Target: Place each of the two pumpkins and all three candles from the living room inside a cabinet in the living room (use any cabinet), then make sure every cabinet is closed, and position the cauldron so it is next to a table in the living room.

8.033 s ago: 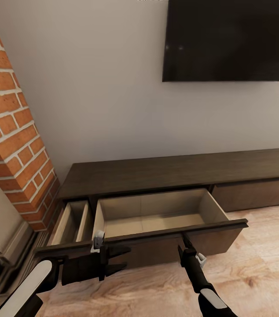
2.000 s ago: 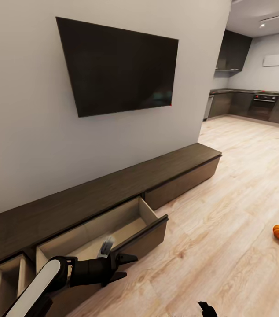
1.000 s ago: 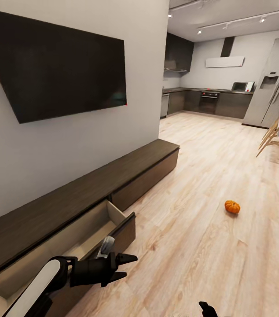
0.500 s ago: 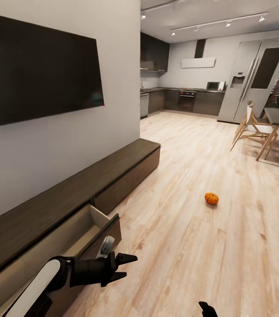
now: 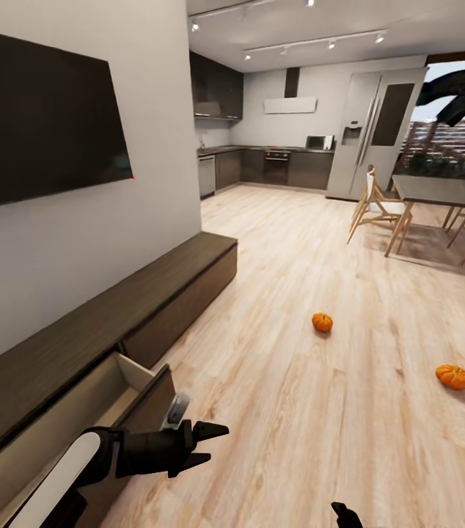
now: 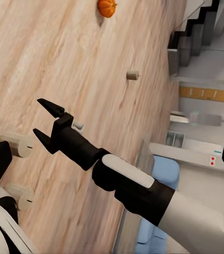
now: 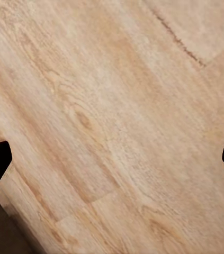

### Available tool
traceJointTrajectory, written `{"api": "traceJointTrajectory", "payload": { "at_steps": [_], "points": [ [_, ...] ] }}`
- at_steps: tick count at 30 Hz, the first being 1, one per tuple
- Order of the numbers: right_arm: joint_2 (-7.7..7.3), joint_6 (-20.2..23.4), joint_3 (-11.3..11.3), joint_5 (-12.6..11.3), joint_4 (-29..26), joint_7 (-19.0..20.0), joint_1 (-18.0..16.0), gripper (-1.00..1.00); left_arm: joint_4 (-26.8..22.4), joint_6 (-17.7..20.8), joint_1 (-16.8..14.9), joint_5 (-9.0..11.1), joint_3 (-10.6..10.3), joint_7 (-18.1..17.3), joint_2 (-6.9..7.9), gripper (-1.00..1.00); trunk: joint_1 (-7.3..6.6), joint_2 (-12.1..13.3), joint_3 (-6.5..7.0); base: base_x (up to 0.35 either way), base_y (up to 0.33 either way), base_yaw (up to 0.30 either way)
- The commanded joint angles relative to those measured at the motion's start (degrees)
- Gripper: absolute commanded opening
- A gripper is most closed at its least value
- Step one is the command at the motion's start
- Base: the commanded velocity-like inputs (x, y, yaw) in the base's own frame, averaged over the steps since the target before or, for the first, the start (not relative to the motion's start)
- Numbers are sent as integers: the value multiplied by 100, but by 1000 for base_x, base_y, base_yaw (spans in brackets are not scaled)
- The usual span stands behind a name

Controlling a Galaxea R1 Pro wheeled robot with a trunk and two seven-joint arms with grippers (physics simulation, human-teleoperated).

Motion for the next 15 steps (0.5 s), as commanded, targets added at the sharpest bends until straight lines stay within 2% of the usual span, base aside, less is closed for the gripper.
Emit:
{"api": "traceJointTrajectory", "payload": {
  "at_steps": [1,7,15],
  "points": [
    [-1,17,9,-42,23,44,-10,100,-4,-1,-3,61,-4,56,4,100,1,-2,-5,196,67,-279],
    [-1,20,11,-42,23,46,-10,100,3,-1,-3,61,-5,56,4,100,1,-2,-5,263,116,-231],
    [-1,13,9,-42,23,43,-10,100,2,-1,-2,61,-8,56,4,100,1,-2,-5,274,118,-34]
  ]
}}
